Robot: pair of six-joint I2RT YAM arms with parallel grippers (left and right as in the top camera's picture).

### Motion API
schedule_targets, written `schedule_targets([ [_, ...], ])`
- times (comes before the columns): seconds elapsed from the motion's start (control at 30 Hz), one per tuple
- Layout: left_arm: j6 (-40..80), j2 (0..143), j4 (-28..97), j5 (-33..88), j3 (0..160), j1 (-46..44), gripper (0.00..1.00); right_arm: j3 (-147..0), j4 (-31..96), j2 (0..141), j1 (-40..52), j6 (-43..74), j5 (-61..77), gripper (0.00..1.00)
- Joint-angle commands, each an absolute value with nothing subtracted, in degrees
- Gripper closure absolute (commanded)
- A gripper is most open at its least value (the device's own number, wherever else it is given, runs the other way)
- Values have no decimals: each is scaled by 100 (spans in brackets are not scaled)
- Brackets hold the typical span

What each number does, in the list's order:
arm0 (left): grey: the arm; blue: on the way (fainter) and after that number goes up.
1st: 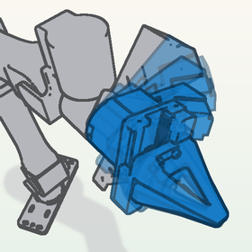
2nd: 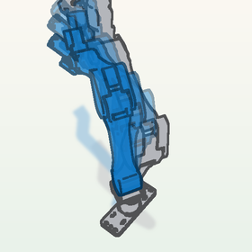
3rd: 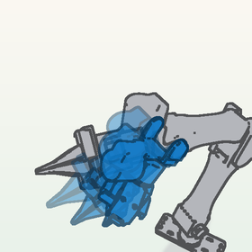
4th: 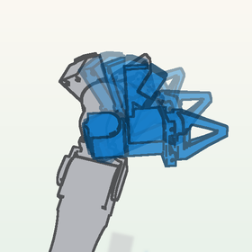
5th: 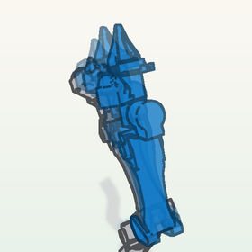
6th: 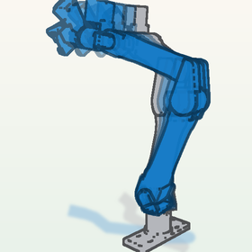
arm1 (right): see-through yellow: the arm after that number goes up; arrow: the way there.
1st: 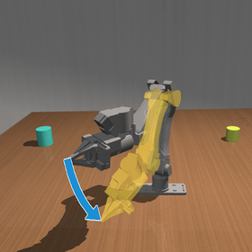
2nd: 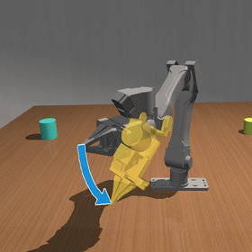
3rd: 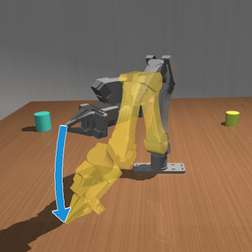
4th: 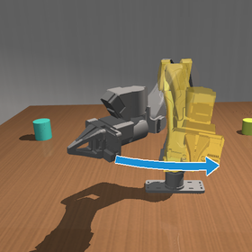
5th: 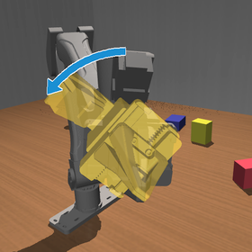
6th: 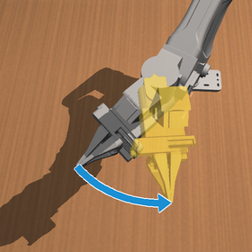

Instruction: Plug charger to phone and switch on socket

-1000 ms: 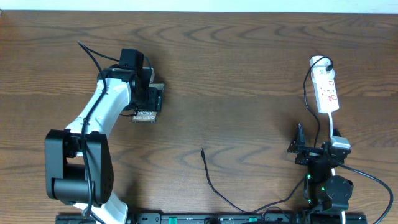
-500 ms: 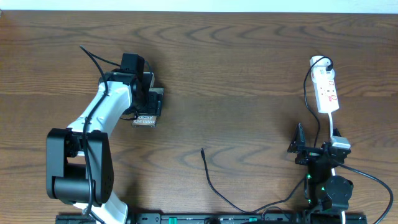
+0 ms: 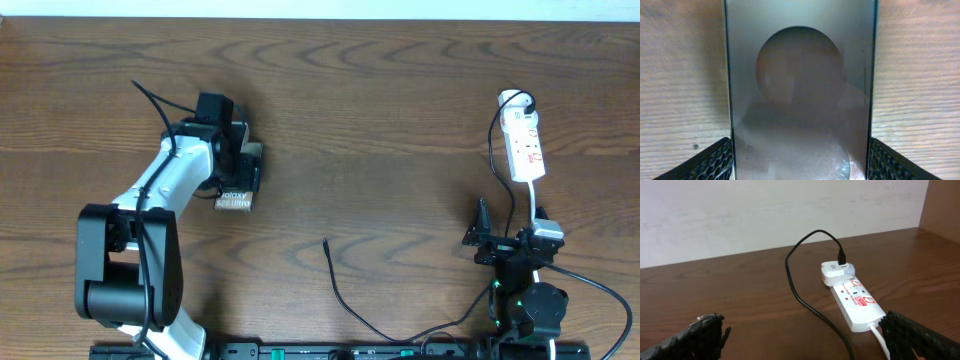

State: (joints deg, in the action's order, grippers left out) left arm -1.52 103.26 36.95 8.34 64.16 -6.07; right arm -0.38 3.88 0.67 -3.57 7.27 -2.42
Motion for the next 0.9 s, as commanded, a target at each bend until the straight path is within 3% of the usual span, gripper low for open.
schedule_targets([
  [0.0,-189,10379,3632,762,6213,-580,92,-34,410,27,-329,812,-285,1],
  [0.87,-187,10385,3227,635,5800,-580,93,-34,410,30,-329,812,-285,1],
])
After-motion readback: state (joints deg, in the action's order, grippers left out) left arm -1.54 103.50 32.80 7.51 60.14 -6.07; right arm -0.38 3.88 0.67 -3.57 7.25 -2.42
